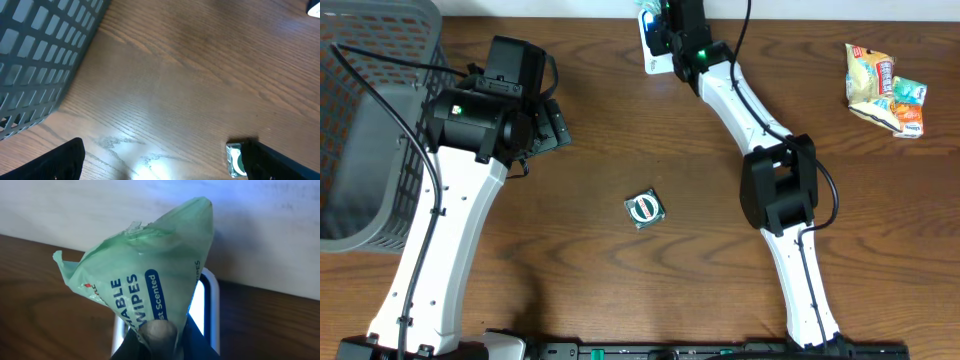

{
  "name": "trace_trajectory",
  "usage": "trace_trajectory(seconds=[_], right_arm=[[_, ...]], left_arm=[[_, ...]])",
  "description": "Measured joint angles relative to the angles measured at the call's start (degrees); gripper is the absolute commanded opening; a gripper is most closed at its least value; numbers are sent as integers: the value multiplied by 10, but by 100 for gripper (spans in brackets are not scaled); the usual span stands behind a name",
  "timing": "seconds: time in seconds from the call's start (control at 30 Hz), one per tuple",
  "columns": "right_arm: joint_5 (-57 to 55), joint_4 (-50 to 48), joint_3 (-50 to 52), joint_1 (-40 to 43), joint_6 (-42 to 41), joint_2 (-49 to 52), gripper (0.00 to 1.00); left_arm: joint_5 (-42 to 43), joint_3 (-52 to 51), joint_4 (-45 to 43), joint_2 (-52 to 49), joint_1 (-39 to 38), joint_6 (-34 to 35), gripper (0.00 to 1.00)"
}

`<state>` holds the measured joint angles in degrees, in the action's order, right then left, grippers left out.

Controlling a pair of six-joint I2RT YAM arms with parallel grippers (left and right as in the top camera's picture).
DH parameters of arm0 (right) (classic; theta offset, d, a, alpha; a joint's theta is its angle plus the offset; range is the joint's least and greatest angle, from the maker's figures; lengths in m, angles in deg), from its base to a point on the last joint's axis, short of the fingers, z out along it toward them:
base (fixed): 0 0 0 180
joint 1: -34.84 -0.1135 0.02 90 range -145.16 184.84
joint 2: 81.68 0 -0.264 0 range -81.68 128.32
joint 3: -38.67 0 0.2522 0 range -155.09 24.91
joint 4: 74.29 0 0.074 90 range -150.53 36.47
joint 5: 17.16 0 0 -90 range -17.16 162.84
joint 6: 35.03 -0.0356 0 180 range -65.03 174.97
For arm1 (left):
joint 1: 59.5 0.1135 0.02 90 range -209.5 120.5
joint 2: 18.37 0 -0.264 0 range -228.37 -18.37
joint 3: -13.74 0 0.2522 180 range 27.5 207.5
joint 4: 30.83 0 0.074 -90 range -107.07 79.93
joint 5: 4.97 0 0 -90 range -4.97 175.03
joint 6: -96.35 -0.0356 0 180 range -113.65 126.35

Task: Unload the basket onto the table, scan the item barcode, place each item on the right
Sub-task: 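Raise the wipe packet to the white scanner with the right gripper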

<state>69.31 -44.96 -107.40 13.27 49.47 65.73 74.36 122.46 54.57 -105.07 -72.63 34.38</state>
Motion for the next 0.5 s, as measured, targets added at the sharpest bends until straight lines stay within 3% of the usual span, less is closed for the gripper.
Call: trace_trajectory(seconds=[0.23,0.5], right_arm=[[-3,14,-12,12,0,3,1],[-49,216,-17,80,0,-33,1]], left_arm=[[0,0,0,0,0,0,98],[0,0,0,0,0,0,98]])
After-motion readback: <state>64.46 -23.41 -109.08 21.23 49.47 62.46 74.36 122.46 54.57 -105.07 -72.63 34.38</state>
